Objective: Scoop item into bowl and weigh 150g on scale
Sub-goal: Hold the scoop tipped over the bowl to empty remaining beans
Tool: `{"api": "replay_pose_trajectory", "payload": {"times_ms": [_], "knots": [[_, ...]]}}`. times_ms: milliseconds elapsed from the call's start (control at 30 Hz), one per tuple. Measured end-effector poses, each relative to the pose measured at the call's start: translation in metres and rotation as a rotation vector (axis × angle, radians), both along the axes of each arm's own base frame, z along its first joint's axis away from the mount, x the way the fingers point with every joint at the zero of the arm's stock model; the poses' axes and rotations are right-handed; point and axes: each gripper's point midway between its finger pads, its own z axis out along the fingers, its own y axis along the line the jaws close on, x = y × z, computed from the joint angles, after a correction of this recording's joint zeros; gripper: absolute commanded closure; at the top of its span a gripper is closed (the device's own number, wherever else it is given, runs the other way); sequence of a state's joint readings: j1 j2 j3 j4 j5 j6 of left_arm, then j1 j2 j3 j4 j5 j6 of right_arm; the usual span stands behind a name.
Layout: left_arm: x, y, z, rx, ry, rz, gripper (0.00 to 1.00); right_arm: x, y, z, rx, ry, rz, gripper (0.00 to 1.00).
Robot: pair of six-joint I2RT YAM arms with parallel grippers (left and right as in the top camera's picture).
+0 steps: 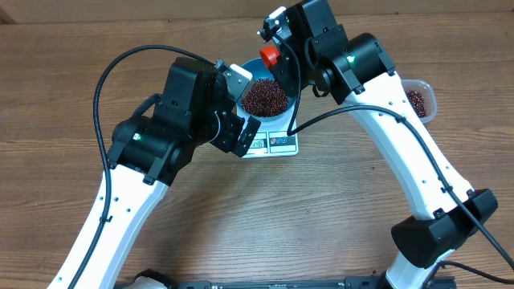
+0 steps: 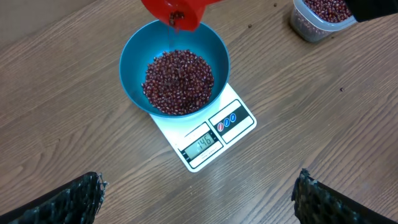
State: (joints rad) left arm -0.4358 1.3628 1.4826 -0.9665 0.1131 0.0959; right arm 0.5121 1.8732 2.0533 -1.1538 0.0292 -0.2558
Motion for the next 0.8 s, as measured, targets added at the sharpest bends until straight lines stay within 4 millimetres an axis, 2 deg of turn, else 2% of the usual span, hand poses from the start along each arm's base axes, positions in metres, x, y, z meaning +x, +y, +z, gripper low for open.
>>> {"api": "replay_pose_trajectory", "payload": {"times_ms": [800], "knots": [[0.0001,-0.0001,-0.0003,0.001,0.001,0.0,0.0,0.0004,0.0002,0.0003,-0.011,-0.008,0.018,0.96]]}}
